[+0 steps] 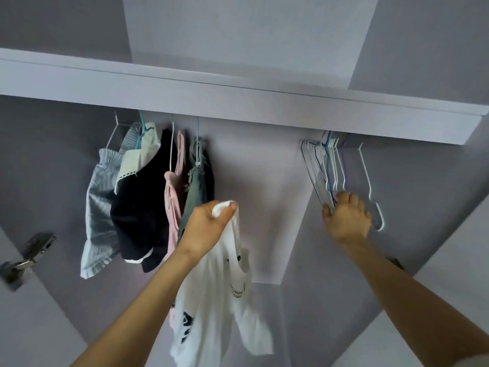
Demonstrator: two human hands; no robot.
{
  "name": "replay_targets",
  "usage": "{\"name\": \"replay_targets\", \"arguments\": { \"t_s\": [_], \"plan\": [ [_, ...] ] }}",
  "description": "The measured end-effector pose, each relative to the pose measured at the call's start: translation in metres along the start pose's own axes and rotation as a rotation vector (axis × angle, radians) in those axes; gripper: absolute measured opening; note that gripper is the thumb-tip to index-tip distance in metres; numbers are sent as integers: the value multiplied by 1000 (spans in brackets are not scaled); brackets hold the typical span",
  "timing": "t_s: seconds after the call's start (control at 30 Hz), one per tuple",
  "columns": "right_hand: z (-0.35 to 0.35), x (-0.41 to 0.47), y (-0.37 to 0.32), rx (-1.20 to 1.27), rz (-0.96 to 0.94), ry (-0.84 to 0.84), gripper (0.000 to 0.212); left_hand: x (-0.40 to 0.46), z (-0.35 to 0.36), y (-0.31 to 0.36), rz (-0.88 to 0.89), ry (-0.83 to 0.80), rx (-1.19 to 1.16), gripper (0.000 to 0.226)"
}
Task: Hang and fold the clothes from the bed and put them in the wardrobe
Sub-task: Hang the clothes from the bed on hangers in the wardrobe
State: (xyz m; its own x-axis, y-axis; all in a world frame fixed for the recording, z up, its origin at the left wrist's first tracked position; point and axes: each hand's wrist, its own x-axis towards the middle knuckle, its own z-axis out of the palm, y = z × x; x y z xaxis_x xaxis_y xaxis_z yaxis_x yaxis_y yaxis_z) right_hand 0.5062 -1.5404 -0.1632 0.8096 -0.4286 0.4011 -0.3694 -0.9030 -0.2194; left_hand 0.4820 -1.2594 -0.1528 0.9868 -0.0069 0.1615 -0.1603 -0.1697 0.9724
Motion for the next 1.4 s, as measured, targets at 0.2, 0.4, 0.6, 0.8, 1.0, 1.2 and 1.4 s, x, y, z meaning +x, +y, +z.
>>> {"name": "replay_targets", "arguments": {
  "t_s": [0.2, 0.4, 0.6, 0.8, 1.0, 1.2, 1.4],
  "plan": [
    [21, 25, 2, -59, -52, 85, 23, 12, 9, 2, 42, -44, 84, 40],
    [19, 24, -1, 26, -56, 83, 36, 13, 3, -3, 26, -101, 112, 45],
    [11, 25, -12, 144, -126, 198, 30, 7, 0, -8, 12, -128, 146, 47],
    [6, 20, -20, 326, -165, 264, 21, 3, -7, -7, 24, -74, 203, 44],
    [4, 10, -29, 517, -128, 289, 40, -1, -21, -7, -8, -70, 275, 40],
    [34, -35, -30, 809, -187, 244, 44, -7, -47, -18, -86, -89, 525, 31],
    [76, -113, -25, 1133, -5, 31, 18, -24, -56, -33, -380, -97, 70, 18]
  ]
}}
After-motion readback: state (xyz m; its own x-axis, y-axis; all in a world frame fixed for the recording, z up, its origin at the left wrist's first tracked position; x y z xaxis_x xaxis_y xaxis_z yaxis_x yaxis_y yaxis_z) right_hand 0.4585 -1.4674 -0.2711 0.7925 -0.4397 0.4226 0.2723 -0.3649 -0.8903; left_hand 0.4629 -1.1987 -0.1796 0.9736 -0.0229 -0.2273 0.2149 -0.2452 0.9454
